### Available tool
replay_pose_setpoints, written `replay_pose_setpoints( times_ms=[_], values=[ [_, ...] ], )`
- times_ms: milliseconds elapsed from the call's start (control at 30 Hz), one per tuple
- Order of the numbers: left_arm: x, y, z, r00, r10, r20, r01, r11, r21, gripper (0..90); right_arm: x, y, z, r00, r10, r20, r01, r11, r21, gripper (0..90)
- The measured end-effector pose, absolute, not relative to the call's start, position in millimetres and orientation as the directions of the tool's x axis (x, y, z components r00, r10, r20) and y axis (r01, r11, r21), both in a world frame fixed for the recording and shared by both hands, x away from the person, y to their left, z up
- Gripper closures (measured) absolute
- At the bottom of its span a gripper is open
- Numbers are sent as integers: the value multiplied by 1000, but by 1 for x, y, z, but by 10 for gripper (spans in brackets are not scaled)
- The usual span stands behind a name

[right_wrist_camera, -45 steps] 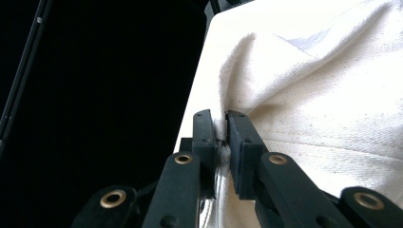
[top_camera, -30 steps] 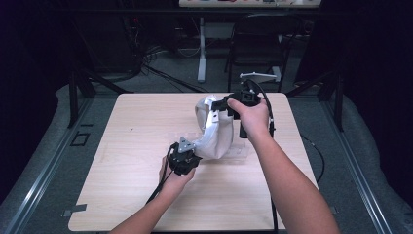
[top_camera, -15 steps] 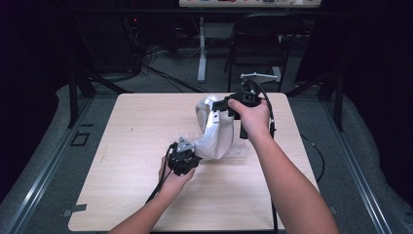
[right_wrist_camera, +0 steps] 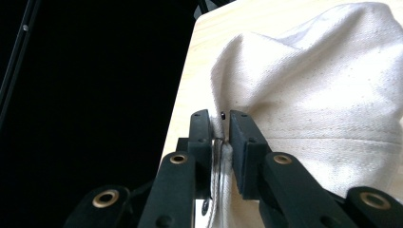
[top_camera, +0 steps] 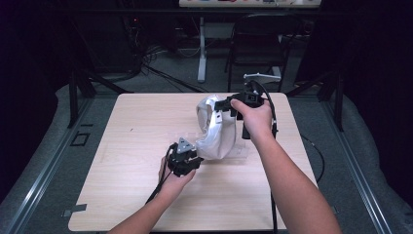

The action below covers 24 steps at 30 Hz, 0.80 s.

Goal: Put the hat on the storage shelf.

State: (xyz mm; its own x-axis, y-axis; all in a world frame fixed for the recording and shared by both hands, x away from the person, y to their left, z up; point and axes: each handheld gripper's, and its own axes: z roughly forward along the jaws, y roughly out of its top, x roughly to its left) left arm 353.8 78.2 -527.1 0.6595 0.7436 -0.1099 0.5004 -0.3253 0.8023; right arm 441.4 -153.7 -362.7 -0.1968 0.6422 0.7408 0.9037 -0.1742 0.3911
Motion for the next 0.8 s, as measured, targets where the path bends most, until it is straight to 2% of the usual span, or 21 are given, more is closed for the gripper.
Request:
replay_pose_setpoints(
  times_ms=[400, 800],
  values=[
    [346, 89, -524, 655, 749, -102, 477, -305, 824, 568, 435, -170, -353, -201, 640, 742, 891, -195, 411, 737],
    [330, 115, -520, 660, 742, -115, 467, -285, 837, 543, 422, -186, -348, -221, 673, 706, 881, -173, 441, 711]
  ],
)
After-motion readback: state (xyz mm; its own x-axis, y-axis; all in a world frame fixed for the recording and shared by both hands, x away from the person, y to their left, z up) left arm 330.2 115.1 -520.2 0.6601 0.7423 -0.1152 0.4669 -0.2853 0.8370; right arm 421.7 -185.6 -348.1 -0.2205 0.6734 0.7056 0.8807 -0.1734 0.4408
